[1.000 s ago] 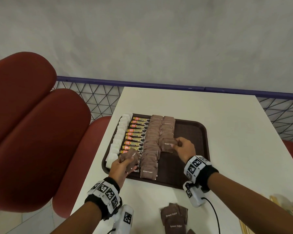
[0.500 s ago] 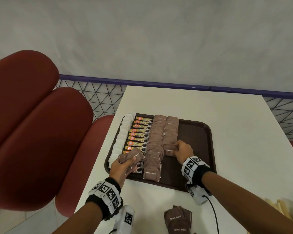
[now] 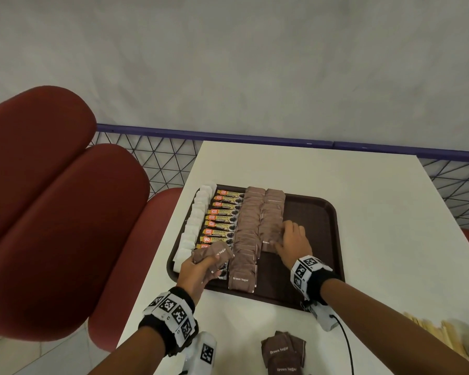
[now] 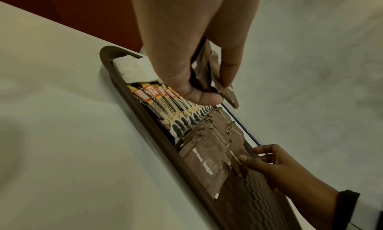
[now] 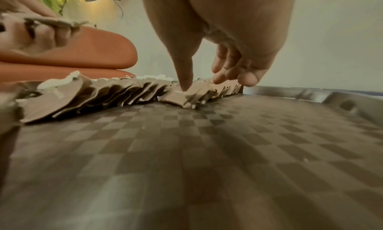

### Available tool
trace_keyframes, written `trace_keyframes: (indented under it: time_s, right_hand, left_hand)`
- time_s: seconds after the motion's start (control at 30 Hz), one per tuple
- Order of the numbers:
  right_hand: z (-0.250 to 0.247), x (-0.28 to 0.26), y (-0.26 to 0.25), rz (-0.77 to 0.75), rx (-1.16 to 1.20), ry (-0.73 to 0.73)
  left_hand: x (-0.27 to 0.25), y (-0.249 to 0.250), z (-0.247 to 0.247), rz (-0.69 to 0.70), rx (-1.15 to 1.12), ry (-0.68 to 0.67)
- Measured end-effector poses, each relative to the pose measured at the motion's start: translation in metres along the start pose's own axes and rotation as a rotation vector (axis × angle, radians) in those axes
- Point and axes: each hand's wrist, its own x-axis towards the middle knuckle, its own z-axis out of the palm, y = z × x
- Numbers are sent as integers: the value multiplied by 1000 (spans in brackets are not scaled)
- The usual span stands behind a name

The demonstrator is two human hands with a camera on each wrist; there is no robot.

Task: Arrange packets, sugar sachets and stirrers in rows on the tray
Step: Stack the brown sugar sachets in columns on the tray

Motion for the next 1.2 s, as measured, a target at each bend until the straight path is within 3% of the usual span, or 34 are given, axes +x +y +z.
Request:
trace_keyframes:
  time_s: [0.13, 0.27, 0.43, 0.57, 0.67, 0.73, 0.9, 1.03, 1.2]
  right_hand:
    - [-5, -5, -8, -15, 227, 46]
    - [-11, -17, -27, -149, 396, 24]
    - [-6, -31, -48, -269, 545, -188]
    - [-2, -38, -58, -232, 687, -405]
    - [1, -40, -59, -231, 744, -466]
    - [1, -37, -56, -164, 741, -421]
    - [-5, -18, -22, 108, 426, -67]
    - [-9, -13, 0, 260, 500, -75]
    - [-7, -17, 4, 287, 468, -95]
  left_hand:
    - [-2, 0, 2, 15, 28, 1]
    - [-4, -1, 5, 32, 33, -13]
    - [-7, -5, 8, 46, 41, -41]
    - [-8, -7, 8, 25, 46, -64]
    - [-11, -8, 7, 9, 32, -111]
    - [-12, -7, 5, -1, -3, -122]
    - [-8, -4, -1, -57, -144, -103]
    - [-5, -5, -2, -72, -160, -81]
    - [-6, -8, 0, -58, -90, -107]
